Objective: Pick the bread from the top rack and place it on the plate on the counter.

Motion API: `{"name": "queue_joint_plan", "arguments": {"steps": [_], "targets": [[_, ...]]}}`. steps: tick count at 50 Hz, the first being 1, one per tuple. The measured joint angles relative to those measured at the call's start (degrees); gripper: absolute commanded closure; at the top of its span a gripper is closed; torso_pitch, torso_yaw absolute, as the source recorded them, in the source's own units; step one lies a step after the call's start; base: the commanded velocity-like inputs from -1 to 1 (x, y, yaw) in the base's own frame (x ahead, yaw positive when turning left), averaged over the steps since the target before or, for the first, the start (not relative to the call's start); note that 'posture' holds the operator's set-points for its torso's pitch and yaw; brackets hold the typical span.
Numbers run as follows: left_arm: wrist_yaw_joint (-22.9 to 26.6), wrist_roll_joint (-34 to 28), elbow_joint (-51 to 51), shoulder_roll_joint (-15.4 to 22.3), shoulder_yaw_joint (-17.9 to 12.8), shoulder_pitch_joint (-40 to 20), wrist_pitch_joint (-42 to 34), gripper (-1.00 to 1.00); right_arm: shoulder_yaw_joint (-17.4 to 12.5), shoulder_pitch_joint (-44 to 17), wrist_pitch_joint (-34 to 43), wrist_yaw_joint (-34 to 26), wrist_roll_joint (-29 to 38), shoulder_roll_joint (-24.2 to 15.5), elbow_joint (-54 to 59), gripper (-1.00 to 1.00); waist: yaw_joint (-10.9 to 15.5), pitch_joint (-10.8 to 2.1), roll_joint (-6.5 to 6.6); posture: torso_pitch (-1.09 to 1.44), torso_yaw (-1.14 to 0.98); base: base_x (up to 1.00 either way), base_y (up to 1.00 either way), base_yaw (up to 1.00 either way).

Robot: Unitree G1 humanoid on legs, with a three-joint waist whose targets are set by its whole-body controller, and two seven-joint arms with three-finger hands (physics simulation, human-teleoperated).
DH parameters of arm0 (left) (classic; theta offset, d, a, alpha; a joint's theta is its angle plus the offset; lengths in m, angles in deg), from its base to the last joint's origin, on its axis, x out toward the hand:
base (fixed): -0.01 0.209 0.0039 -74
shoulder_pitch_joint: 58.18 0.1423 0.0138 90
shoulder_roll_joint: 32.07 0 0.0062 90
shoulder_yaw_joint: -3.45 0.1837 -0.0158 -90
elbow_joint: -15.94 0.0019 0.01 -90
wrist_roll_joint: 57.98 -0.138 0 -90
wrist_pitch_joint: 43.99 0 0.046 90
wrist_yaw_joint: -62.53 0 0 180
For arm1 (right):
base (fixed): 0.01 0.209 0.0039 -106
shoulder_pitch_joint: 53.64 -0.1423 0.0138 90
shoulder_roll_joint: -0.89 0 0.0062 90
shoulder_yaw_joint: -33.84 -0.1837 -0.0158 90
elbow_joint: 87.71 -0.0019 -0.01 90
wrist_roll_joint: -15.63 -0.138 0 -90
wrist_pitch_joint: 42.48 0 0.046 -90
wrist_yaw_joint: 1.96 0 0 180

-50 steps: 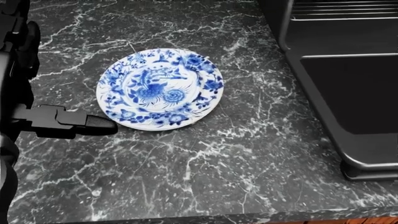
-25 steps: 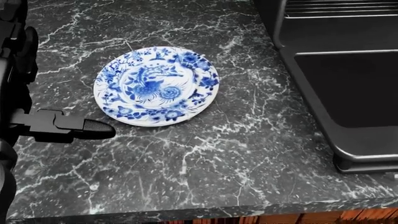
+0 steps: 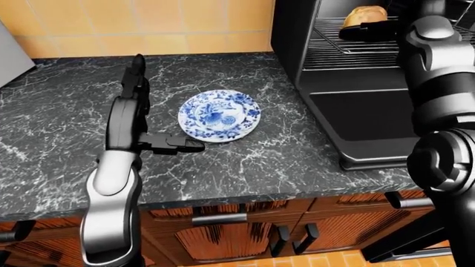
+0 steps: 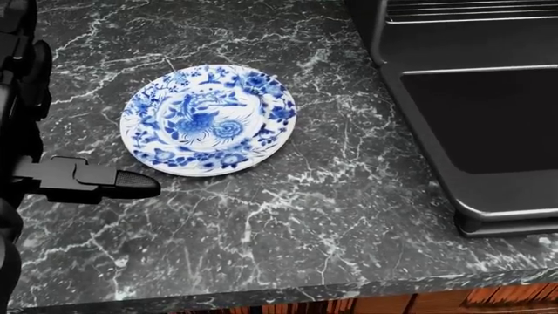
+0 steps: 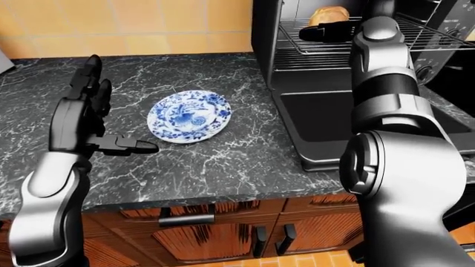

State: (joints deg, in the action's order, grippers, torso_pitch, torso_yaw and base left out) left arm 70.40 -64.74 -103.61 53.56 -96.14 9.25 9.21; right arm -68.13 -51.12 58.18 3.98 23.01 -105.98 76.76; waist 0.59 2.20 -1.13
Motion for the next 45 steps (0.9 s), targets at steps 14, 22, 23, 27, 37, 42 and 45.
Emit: {"name": "queue_joint_plan", "arguments": {"steps": [14,22,23,27,37,42,45], "targets": [[0.02,0.02,0.36,-0.07,-0.12,0.45,0.63,-1.00,0.23,0.07,0.54,-0.67,0.60,-0.20,-0.15,-0.29,0.04,-0.04,-0.13,0.00,0.00,0.00,0.00,0.00],[0.13,0.14,0.18,0.21,-0.44,0.13,0.37,-1.00,0.26,-0.10,0.83,-0.95,0.83,-0.13,-0.12,0.04,0.03,0.00,-0.09,0.00,0.00,0.00,0.00,0.00],[0.11,0.14,0.24,0.22,-0.42,0.03,0.38,-1.00,0.20,-0.11,0.81,-0.92,0.79,-0.13,-0.17,0.08,0.05,0.00,-0.07,0.00,0.00,0.00,0.00,0.00],[0.11,0.18,0.54,0.32,-0.25,-0.45,0.29,-1.00,0.15,-0.10,0.69,-0.95,0.70,-0.20,-0.26,0.28,0.11,0.06,-0.01,0.00,0.00,0.00,0.00,0.00],[0.06,0.04,0.76,0.31,0.04,-0.72,0.36,-1.00,0.35,-0.31,0.80,-1.63,0.94,-0.62,-0.65,1.00,0.20,0.10,0.06,0.00,0.00,0.00,0.00,0.00],[-0.01,-0.05,0.64,0.29,-0.18,-0.51,0.27,-1.00,0.39,-0.53,1.38,-2.14,1.05,-0.76,-0.64,1.00,0.25,0.09,-0.02,0.00,0.00,0.00,0.00,0.00],[-0.05,-0.05,0.69,0.32,-0.25,-0.48,0.33,-1.00,0.52,-0.83,1.89,-2.50,1.19,-1.03,-0.57,1.00,0.32,0.16,-0.01,0.00,0.00,0.00,0.00,0.00]]}}
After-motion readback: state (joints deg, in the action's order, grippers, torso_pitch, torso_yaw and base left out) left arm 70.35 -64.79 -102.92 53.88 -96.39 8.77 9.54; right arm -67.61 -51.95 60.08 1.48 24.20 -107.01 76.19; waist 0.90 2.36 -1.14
